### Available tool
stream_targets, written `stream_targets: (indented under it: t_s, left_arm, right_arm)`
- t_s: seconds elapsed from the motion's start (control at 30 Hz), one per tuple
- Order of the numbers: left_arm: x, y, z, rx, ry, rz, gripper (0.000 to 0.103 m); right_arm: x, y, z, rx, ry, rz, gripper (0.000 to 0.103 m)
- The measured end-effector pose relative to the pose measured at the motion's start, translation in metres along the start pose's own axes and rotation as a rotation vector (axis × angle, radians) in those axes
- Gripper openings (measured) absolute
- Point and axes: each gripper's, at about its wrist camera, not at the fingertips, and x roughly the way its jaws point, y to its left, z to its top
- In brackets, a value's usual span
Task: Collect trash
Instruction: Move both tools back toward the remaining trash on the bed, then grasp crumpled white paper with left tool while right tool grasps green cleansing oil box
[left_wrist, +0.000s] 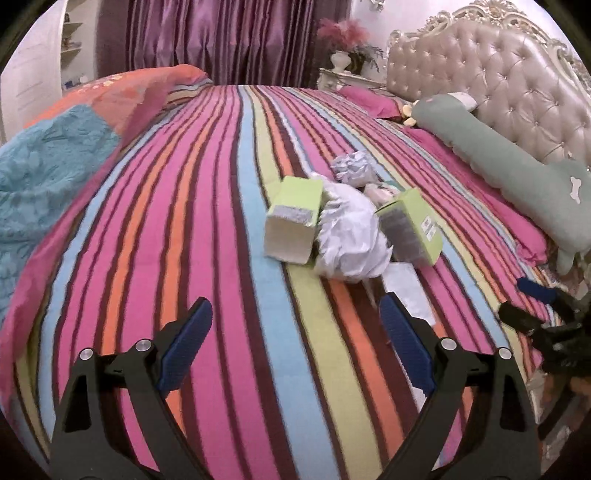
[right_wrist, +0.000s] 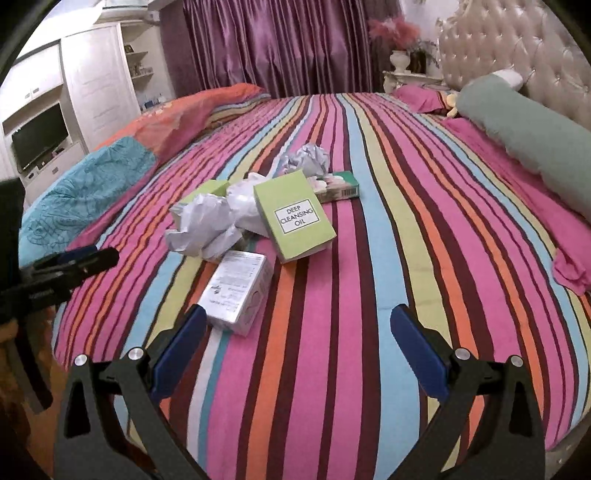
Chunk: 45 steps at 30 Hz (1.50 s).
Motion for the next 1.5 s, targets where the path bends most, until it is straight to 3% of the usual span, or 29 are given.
stream_targets:
  t_s: [0.23,0.4,0.57,0.73,0.9,0.97,1.0,1.03,1.07,1.1,1.13,1.2,1.5]
  left_arm:
    - [0.023,-0.027,0.018,0.025,0.002,-0.064,0.089]
    - [0.047,-0.046,0.025,0.043,0.032,-0.040,0.089]
    - [0.065,-0.047,0.034,-0.019,0.059,-0.029,0.089]
    - [0.088,-0.052,0.038,-0.049,0.103,0.028,0.089]
    - [0.098,-0.052,0.037,-0.085,0.101,0.055,0.089]
    - [0.102,-0.051,0.037,-0.095,0.104,0.069,0.083]
    - [0.104,-0.051,0.036,-0.097,0.105,0.069,0.065]
    - [0.108,-0.051,0.036,-0.098,0.114,0.069,0.056]
    - [0.112,-0.051,0.034,-0.097,0.123,0.071,0.055]
    - [0.113,-0.051,0.034,-0.098,0.122,0.066,0.052]
    - [0.114,-0.050,0.034,-0.096,0.120,0.062,0.051]
    - [0.113,-0.049,0.034,-0.090,0.111,0.052,0.050]
    - [0.092,-0.042,0.020,-0.112,0.071,0.015,0.049]
  right_arm:
    - [0.030,-0.010,0.020,-0.014,0.036,0.014,0.096]
    - [0.047,-0.010,0.035,-0.087,0.046,0.032,0.096]
    - [0.068,-0.008,0.042,-0.135,0.069,0.030,0.096]
    - [0.088,-0.011,0.048,-0.178,0.097,0.017,0.096]
    - [0.103,-0.013,0.051,-0.200,0.116,0.021,0.096]
    - [0.109,-0.013,0.052,-0.204,0.121,0.020,0.095]
    - [0.112,-0.013,0.052,-0.204,0.122,0.016,0.095]
    - [0.116,-0.013,0.053,-0.201,0.121,0.011,0.093]
    - [0.118,-0.013,0.054,-0.197,0.121,0.012,0.091]
    - [0.121,-0.013,0.054,-0.197,0.125,0.020,0.084]
    - [0.123,-0.012,0.053,-0.197,0.132,0.040,0.070]
    - [0.126,-0.011,0.053,-0.186,0.155,0.089,0.057]
    - [0.103,-0.022,0.042,-0.104,0.140,0.099,0.057]
